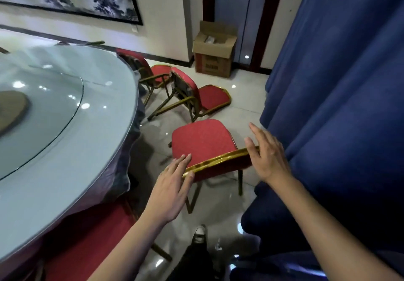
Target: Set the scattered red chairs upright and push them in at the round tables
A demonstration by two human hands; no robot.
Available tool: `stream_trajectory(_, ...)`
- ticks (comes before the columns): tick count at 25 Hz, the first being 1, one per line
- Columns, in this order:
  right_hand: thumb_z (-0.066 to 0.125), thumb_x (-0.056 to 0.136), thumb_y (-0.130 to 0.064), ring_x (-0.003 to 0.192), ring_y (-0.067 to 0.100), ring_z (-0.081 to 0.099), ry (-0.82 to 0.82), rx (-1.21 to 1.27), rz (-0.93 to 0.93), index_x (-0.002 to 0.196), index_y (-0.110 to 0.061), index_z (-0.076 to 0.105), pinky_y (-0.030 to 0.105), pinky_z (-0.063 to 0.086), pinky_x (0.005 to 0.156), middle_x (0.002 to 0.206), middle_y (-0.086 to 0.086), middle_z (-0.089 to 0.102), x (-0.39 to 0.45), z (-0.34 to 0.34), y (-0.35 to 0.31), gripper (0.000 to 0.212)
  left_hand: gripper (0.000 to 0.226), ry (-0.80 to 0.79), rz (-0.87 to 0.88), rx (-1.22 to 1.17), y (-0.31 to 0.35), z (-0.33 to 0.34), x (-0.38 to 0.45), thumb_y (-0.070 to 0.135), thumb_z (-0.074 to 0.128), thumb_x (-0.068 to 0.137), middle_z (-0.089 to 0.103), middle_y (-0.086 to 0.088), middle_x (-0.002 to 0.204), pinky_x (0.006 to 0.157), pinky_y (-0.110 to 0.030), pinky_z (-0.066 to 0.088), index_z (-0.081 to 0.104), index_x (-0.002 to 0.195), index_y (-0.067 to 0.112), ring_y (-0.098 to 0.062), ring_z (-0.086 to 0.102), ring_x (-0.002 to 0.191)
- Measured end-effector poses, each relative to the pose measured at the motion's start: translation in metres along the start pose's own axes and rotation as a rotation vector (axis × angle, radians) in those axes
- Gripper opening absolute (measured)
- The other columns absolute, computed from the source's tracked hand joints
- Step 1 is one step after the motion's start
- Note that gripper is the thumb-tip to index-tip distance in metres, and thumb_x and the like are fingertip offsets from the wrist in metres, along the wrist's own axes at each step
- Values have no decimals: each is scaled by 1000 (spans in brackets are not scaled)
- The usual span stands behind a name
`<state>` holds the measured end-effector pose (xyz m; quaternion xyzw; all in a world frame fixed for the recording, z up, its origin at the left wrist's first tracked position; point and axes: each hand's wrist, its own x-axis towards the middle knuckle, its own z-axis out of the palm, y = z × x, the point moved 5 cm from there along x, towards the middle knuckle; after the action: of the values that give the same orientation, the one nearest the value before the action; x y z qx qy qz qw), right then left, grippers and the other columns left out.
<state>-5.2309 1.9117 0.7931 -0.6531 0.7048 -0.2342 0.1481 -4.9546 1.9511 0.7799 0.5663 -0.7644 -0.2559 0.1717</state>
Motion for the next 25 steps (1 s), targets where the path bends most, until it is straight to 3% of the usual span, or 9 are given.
stream_trajectory(3, 13, 94, -71, 140, 26, 40, -50, -13, 27, 158, -29, 31, 50, 30, 116, 155, 4, 41, 20, 9, 41, 78, 69, -101, 23, 2, 1, 26, 31, 71, 15, 97, 23, 11, 164, 123, -30, 17, 16, 159, 39, -8, 18, 152)
stream_trajectory(6, 13, 93, -77, 133, 23, 47, -127, -7, -43, 152, -30, 43, 46, 30, 113, 146, -1, 50, 32, 27, 67, 81, 70, -180, 40, 27, -5, 48, 59, 73, 26, 97, 25, 12, 163, 121, -29, 18, 17, 158, 41, -8, 22, 149)
stream_trajectory(9, 10, 91, -82, 125, 20, 53, -214, -48, -98, 140, -32, 56, 39, 28, 109, 134, -7, 59, 35, 49, 86, 83, 70, -234, 19, 11, -16, 69, 84, 74, 31, 95, 41, 10, 153, 112, -25, 26, 28, 155, 38, -10, 37, 140)
stream_trajectory(11, 15, 94, -79, 116, 19, 57, -217, -100, -146, 128, -33, 62, 41, 31, 106, 123, -11, 64, 42, 61, 96, 74, 68, -260, -16, 8, -26, 82, 96, 75, 27, 95, 52, 10, 143, 104, -27, 34, 35, 152, 37, -12, 48, 130)
stream_trajectory(13, 22, 96, -76, 106, 18, 58, -206, -80, -192, 118, -32, 63, 41, 37, 100, 112, -12, 64, 51, 68, 103, 65, 65, -253, -12, 51, -30, 87, 100, 76, 22, 96, 51, 14, 144, 104, -31, 36, 35, 151, 41, -11, 49, 130)
stream_trajectory(17, 33, 94, -77, 101, 14, 55, -216, -2, -244, 109, -31, 66, 41, 40, 96, 107, -14, 61, 66, 76, 116, 59, 64, -244, -12, 70, -34, 92, 101, 75, 19, 97, 37, 19, 156, 111, -28, 24, 26, 154, 48, -5, 34, 141)
stream_trajectory(21, 36, 91, -80, 99, 5, 47, -218, 54, -257, 104, -30, 74, 44, 40, 94, 103, -20, 57, 76, 78, 118, 64, 61, -257, -46, 15, -37, 92, 106, 78, 24, 96, 48, 21, 149, 102, -25, 39, 40, 147, 49, -3, 49, 132)
stream_trajectory(25, 34, 90, -82, 96, 9, 51, -221, 82, -270, 102, -34, 73, 41, 38, 88, 99, -21, 57, 76, 75, 113, 63, 58, -184, -100, 31, -30, 86, 101, 76, 30, 95, 59, 20, 139, 87, -23, 44, 51, 140, 45, -5, 62, 113)
